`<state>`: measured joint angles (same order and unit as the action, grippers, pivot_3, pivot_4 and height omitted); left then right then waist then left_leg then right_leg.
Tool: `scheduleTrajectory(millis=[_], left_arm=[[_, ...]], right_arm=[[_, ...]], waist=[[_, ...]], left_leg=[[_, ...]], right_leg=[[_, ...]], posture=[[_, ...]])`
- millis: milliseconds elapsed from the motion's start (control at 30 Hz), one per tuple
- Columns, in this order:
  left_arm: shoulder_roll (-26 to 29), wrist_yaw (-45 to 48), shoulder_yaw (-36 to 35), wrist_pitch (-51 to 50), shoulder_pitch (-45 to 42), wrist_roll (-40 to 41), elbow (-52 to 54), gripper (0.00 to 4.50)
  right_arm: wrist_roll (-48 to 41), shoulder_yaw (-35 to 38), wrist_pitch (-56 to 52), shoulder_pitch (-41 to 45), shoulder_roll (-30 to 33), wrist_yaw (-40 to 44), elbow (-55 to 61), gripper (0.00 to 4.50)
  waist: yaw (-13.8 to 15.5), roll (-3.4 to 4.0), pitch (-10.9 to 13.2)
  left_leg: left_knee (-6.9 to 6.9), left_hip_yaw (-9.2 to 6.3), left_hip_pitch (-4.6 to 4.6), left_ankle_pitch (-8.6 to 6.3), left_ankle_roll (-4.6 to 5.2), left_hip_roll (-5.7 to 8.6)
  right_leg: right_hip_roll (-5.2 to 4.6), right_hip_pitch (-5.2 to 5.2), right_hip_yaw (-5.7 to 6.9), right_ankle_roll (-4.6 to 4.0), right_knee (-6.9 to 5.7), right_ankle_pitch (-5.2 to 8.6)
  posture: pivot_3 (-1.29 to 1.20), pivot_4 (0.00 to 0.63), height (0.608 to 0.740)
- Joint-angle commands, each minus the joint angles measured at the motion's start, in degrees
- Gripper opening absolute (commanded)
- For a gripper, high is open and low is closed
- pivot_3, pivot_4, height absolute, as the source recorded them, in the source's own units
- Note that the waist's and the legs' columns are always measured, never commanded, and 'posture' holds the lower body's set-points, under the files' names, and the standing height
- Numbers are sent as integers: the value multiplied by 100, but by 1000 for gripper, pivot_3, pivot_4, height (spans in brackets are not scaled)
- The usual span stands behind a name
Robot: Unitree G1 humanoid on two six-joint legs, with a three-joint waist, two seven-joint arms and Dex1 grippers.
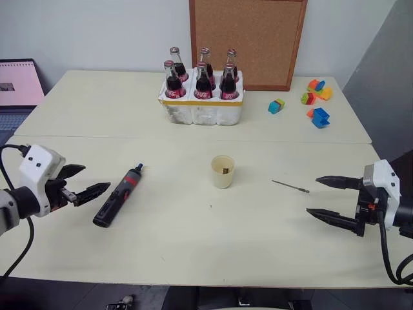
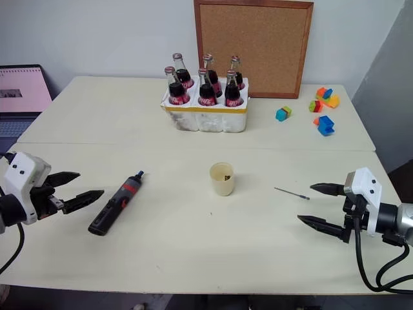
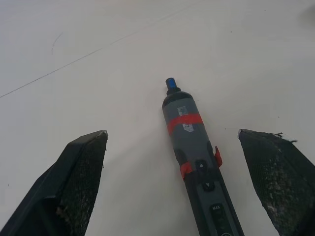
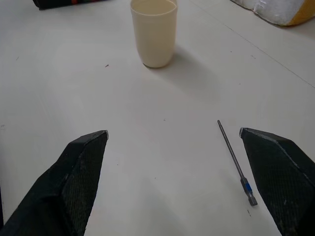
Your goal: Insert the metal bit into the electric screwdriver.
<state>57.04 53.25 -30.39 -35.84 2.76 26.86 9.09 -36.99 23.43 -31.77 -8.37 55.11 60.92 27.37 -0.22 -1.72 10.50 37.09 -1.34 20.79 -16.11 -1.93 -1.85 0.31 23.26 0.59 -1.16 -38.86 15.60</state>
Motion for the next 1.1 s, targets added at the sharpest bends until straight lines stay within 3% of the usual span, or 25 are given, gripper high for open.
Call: scheduleTrajectory(millis=[33, 467, 767, 933, 1100], left_arm=[[95, 45, -45, 59, -138, 36, 42, 4437], [-32, 381, 214, 1061, -232, -125, 120, 4437], [-47, 573, 817, 1205, -371, -142, 611, 4437], [-325, 507, 1221, 901, -793, 307, 1207, 4437], [-253, 753, 1556, 703, -930, 487, 1466, 4437]], right_arm=[[23, 167, 97, -41, 0, -17, 130, 4500], [71, 148, 178, -26, -27, -50, 106, 4500], [-71, -110, 151, 242, -211, -259, 273, 4500], [-285, -759, -63, 728, -965, -1047, 688, 4500], [465, -1847, 232, 995, -1637, -1608, 562, 4500]], waist=[[0, 0, 0], [-1, 0, 0], [0, 0, 0], [-6, 1, 0], [-17, 0, 0]], left_leg=[[0, 0, 0, 0, 0, 0], [0, 1, 0, 0, 0, 1], [1, 1, 1, 0, 0, 2], [5, 0, 1, 1, -1, 2], [3, 1, 1, 1, -2, 5]], right_leg=[[0, 0, 0, 0, 0, 0], [0, 0, -1, 0, -1, 0], [0, 0, -1, 0, -1, 0], [1, -2, -1, 1, -6, -1], [7, 0, -3, 1, -6, -1]], posture=[[0, 150, 740], [0, 150, 740], [0, 150, 740], [0, 150, 740], [0, 150, 740]])
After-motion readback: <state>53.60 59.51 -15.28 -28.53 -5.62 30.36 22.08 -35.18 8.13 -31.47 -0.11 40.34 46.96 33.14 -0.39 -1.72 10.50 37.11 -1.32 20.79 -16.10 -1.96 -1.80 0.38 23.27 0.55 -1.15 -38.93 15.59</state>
